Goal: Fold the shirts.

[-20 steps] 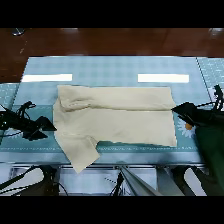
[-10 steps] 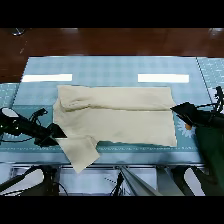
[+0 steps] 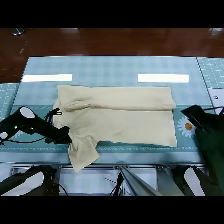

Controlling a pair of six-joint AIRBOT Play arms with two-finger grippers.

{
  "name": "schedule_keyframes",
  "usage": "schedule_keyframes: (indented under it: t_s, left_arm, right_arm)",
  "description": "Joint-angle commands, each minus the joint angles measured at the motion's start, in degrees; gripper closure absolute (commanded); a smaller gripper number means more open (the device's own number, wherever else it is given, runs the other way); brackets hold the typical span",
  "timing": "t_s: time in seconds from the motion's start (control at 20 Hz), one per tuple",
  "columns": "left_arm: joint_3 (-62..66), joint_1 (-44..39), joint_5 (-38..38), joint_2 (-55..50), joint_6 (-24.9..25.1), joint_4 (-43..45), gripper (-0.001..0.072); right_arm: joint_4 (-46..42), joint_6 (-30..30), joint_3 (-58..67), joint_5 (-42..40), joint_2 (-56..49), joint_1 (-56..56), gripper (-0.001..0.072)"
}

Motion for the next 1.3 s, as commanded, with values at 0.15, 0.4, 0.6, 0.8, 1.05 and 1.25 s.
schedule_keyframes:
  t_s: [0.15, 0.4, 0.6, 0.8, 1.05, 1.25]
  left_arm:
    - [-0.17, -1.42, 3.8, 0.52, -0.66, -1.01, 0.0689]
    - [-0.17, -1.42, 3.96, 0.52, -0.24, -2.82, 0.0689]
    - [-0.17, -1.42, 3.98, 0.52, -0.22, -2.82, 0.0689]
    - [-0.17, -1.42, 3.96, 0.52, -0.24, -2.82, 0.0689]
    - [-0.17, -1.42, 3.96, 0.5, -0.26, -2.86, 0.0689]
    - [-0.15, -1.42, 3.91, 0.52, -0.26, -2.86, 0.0689]
  right_arm:
    - [-15.19, 2.78, -5.38, 17.59, 0.04, -9.88, 0.0093]
    - [-7.72, -0.87, -8.09, 17.97, 0.04, -9.88, 0.0093]
    - [-7.67, -1.18, -8.09, 18.73, -5.31, -9.88, 0.0094]
    - [-6.64, -2.03, -8.09, 17.46, -10.71, -9.88, 0.0093]
    - [-4.24, -3.63, -8.07, 13.18, -14.86, -4.81, 0.0093]
    - [6.54, -7.67, -7.89, 6.64, -17.44, 1.2, 0.0205]
